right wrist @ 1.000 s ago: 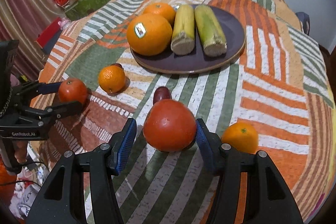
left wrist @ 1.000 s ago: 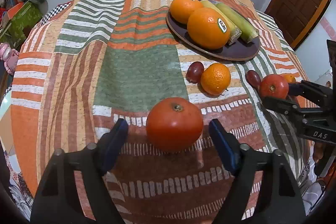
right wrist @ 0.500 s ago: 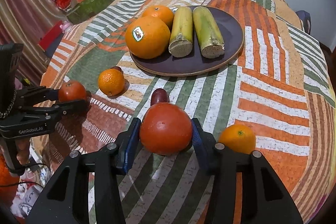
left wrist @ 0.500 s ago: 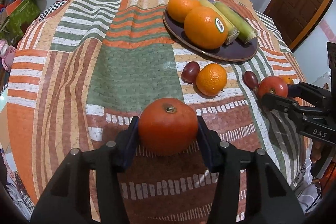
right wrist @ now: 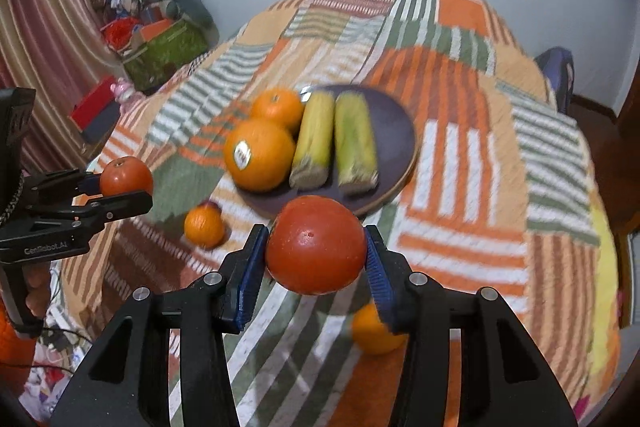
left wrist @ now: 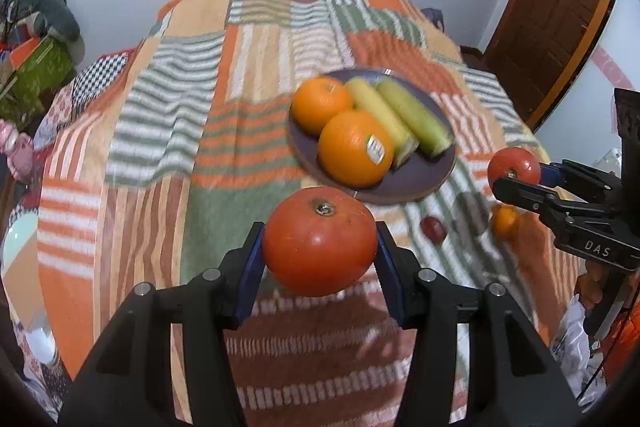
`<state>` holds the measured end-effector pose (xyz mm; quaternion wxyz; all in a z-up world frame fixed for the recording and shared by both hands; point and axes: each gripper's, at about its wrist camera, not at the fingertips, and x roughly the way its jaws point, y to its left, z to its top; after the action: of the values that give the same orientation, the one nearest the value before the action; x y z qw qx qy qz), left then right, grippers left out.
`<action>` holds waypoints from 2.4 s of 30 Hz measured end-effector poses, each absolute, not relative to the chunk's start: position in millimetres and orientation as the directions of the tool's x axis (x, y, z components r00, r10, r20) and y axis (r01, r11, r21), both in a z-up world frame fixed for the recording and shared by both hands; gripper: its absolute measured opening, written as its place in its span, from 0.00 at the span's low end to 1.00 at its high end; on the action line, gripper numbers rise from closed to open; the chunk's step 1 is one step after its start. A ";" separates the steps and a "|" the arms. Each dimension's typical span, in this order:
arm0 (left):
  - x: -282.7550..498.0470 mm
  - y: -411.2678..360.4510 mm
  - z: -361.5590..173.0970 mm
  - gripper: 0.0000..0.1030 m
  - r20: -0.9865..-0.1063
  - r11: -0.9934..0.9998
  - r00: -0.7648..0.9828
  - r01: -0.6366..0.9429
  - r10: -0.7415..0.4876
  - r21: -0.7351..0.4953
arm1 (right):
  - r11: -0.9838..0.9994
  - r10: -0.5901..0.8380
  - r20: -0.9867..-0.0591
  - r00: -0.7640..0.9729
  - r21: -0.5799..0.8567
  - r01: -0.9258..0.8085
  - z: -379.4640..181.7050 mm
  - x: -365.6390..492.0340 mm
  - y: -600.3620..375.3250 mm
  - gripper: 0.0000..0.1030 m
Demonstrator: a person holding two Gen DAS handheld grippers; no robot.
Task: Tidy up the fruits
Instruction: 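Carry both red tomatoes over the purple plate, then open both grippers to set the tomatoes on the plate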
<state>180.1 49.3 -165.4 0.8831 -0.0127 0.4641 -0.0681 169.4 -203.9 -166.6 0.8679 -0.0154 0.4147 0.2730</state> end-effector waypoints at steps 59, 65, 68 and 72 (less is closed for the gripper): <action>333.6 -22.8 -196.9 0.50 -0.829 0.979 0.540 0.201 -0.149 -0.046 | 0.855 0.442 -0.736 0.513 0.172 -0.490 -197.7 317.0 -190.3 0.43; 332.2 -23.5 -195.1 0.59 -0.823 0.980 0.550 0.197 -0.142 -0.038 | 0.854 0.436 -0.742 0.509 0.162 -0.495 -197.2 317.9 -189.5 0.44; 329.8 -23.1 -192.2 0.65 -0.815 0.981 0.563 0.190 -0.136 -0.033 | 0.852 0.430 -0.740 0.518 0.142 -0.504 -195.0 315.5 -187.7 0.51; 327.5 -22.7 -187.7 0.65 -0.810 0.981 0.571 0.191 -0.133 -0.026 | 0.851 0.416 -0.726 0.548 0.099 -0.515 -188.9 309.7 -185.4 0.52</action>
<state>327.5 -22.7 -187.7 0.8856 0.0320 0.4542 -0.0916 309.7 -185.4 -188.8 0.8774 -0.0630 0.3947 0.2653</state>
